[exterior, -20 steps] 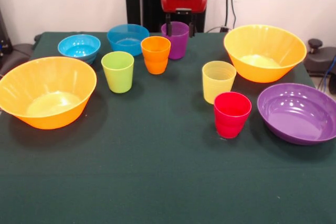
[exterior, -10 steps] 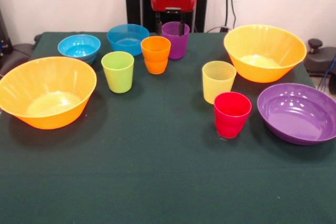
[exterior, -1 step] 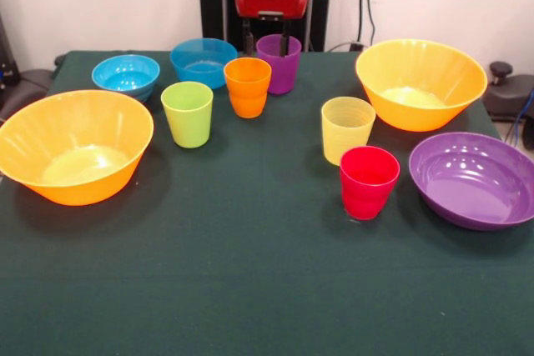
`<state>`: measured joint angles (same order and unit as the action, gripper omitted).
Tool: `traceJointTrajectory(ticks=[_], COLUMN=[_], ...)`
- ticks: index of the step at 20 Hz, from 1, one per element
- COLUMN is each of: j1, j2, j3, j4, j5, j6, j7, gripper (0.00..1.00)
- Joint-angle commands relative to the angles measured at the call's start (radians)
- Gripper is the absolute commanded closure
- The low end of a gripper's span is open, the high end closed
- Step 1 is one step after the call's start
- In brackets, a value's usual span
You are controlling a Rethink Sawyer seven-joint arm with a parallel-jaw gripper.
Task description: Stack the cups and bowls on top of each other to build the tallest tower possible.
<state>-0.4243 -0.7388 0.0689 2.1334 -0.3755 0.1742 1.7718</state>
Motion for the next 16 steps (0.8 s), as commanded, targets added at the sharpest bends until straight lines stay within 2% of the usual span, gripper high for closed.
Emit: traceJointTrajectory(ticks=[1,8,16], j1=[0.035,0.044,0.016], j2=[0.091,0.113,0.147], j3=[0.019,0.009,0.027], j4=[-0.053,-0.063,-0.073], j5=[-0.059,-0.048,-0.060], j6=[-0.127,-0.150,-0.172], j7=[0.102,0.093,0.070], gripper=[0.00,0.00,0.00])
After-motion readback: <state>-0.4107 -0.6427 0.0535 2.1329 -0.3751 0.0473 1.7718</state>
